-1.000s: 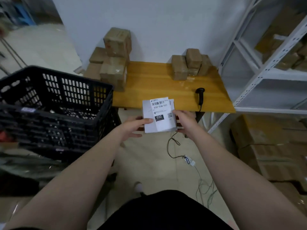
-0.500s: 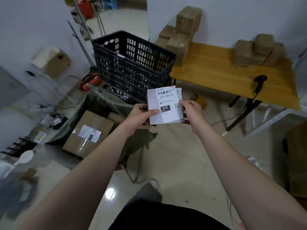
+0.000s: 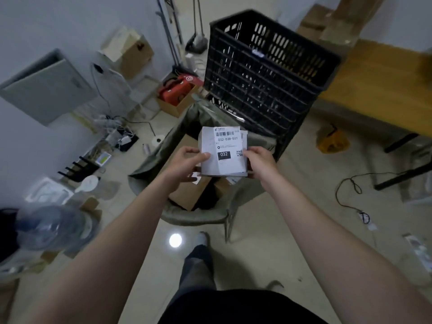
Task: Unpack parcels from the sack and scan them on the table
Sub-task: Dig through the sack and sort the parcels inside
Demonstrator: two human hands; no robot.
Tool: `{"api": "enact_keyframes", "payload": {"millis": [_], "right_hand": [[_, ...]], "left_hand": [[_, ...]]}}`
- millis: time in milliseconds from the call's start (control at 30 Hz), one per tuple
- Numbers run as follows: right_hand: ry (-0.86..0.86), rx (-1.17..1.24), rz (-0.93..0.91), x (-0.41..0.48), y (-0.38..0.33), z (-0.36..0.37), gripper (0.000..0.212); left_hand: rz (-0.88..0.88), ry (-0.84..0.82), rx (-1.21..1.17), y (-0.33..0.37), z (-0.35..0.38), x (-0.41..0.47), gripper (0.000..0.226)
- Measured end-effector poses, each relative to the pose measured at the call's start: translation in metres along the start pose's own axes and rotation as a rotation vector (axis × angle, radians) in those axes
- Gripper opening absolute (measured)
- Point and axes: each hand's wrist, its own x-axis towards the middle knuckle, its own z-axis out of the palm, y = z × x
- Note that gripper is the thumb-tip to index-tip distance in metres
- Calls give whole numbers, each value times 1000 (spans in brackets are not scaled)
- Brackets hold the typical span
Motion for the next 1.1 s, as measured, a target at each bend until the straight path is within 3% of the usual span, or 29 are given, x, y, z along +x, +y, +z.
{"api": "enact_keyframes", "payload": {"millis": [133,233,600,733,833,1000,1100], "right_hand": [[26,-35,150,32,14,61,28],[46,-71,258,48,23,88,23],[264,13,388,81,42,74,13],[348,56,432,99,46,82,9],[416,128,455,110,51,90,5],[486,147,507,121,56,102,10],[487,63,532,123,56,104,12]], "left_hand": [[-77,-19,47,-22,-41,58,54],[-164,-43,73,-35,-51,95,53],[-458,-379,204,-36,-2,182,57],[-399,-344,224,-27,26,213,61],[-275,-335,256,-22,41,235,48],[-43,-459,557,-20,53,258,27],[39,-467,664,-23,58,267,32]]}}
